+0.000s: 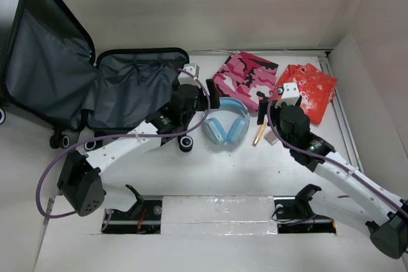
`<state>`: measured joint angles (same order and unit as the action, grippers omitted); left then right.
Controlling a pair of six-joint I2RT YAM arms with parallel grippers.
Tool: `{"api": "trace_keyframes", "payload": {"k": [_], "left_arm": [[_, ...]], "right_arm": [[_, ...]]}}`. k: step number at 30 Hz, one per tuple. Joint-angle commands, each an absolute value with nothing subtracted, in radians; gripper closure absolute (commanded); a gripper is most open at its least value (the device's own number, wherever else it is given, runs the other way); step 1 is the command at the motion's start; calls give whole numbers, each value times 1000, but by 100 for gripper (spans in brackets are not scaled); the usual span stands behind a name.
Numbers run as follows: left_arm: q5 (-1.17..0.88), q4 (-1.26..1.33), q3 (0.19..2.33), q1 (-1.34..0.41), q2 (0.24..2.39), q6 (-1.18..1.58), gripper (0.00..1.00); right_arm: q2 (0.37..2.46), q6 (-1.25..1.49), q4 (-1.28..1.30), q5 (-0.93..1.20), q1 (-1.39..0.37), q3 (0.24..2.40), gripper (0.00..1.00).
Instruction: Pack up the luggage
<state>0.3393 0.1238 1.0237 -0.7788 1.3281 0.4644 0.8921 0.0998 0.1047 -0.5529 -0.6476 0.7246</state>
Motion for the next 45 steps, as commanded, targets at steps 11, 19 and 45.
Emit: {"api": "trace_keyframes", "payload": {"k": [11,19,45], "left_arm": [[437,-195,1296,-779,1569,422,39],[448,-262,1351,-779,1674,463,36],[336,-422,1260,-905,1713,825,10]], "right_arm": [[859,110,37,-506,-643,712,27],[859,110,28,-474,-643,703,21],[876,83,-11,-296,-643,703,0]]}}
